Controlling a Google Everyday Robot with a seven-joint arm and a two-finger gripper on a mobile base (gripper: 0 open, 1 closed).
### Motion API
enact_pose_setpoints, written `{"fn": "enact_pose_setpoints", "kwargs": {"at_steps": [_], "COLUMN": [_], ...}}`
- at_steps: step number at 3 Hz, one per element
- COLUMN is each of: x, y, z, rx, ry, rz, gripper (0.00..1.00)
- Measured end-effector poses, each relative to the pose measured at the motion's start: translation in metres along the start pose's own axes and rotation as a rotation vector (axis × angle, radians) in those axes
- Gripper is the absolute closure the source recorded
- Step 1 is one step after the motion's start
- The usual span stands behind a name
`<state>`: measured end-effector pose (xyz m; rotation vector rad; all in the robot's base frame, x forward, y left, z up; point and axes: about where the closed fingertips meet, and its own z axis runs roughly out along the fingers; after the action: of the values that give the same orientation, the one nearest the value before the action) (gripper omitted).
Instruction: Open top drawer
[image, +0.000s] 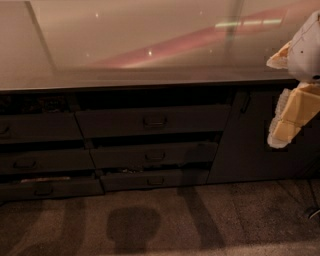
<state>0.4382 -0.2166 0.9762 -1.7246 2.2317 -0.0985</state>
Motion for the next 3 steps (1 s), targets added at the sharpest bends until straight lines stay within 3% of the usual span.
{"fn": "enact_pose_setpoints", "kwargs": {"at_steps": [1, 2, 3], "x": [0.000, 0.000, 0.000], "y": [0.000, 0.014, 0.081], "z": [0.000, 0.007, 0.025], "rx": [0.000, 0.002, -0.021], "ry": [0.000, -0.003, 0.005], "rz": [0.000, -0.011, -0.053], "gripper": [0.00, 0.00, 0.00]}}
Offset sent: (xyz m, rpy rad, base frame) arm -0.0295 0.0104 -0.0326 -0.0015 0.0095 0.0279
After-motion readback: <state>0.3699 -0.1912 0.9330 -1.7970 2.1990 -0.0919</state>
